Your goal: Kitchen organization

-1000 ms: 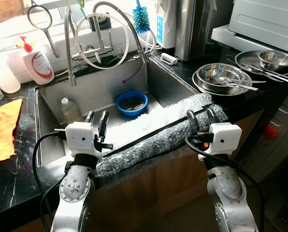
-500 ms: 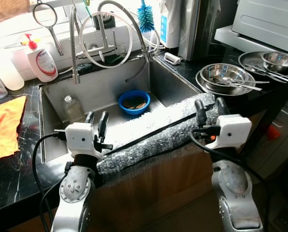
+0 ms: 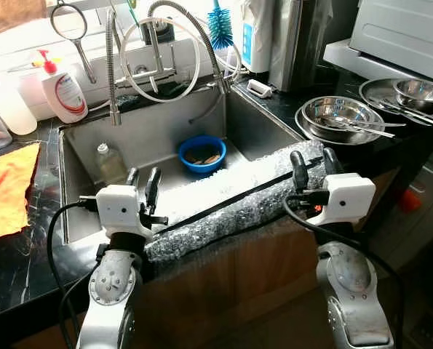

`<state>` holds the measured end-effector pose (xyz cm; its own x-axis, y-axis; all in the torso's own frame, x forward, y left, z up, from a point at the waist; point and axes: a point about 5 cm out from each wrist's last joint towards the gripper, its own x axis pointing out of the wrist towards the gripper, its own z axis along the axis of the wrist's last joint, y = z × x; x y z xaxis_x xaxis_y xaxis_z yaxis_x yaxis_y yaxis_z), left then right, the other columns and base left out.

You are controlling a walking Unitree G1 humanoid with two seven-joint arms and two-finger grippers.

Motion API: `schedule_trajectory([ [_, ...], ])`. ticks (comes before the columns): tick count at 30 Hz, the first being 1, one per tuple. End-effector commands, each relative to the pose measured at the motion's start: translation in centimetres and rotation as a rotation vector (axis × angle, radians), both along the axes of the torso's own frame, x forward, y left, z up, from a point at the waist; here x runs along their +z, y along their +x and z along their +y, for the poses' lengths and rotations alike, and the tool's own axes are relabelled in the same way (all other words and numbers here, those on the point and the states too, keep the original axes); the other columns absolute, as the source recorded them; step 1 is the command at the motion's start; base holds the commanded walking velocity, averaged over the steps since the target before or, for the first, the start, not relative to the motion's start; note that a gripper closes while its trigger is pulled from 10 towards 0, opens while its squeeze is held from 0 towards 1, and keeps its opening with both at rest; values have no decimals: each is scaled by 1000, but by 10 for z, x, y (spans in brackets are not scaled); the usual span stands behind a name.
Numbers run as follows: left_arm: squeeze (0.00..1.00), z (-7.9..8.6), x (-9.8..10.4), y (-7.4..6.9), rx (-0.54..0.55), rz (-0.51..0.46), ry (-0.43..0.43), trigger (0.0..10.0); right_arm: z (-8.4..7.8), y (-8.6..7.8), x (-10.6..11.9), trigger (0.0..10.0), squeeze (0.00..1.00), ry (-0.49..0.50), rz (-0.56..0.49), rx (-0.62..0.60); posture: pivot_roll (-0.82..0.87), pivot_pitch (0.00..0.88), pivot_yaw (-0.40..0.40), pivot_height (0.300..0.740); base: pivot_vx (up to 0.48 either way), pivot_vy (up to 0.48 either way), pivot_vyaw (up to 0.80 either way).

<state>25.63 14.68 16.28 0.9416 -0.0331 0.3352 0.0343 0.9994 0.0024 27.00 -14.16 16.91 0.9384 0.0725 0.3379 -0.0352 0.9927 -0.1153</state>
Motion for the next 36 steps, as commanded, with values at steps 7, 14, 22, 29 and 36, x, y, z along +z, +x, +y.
schedule_trajectory([
  [7, 0, 0, -1, 1, 8, 1, 5, 10000, 4, 1, 3, 10000, 0, -12, -14, 21, -218, 0, 79, 740, 103, 0, -229],
  [14, 0, 1, -1, 1, 13, -2, 4, 10000, 5, 1, 3, 10000, 0, -12, -12, 30, -216, 0, 76, 740, 286, 0, 0],
  [22, 0, -1, 0, 1, 5, -6, 6, 10000, 5, 1, 3, 10000, 0, -14, -11, 31, -218, 0, 78, 740, 331, 0, 0],
  [29, 0, -1, 2, 1, 2, -20, 2, 10000, 6, 1, 2, 10000, 0, -14, -9, 36, -214, 0, 75, 740, 142, 0, 0],
  [36, 0, 0, 1, 0, 3, -21, 2, 10000, 7, 1, 2, 10000, 0, -11, -10, 41, -213, 0, 74, 740, 0, 0, 0],
])
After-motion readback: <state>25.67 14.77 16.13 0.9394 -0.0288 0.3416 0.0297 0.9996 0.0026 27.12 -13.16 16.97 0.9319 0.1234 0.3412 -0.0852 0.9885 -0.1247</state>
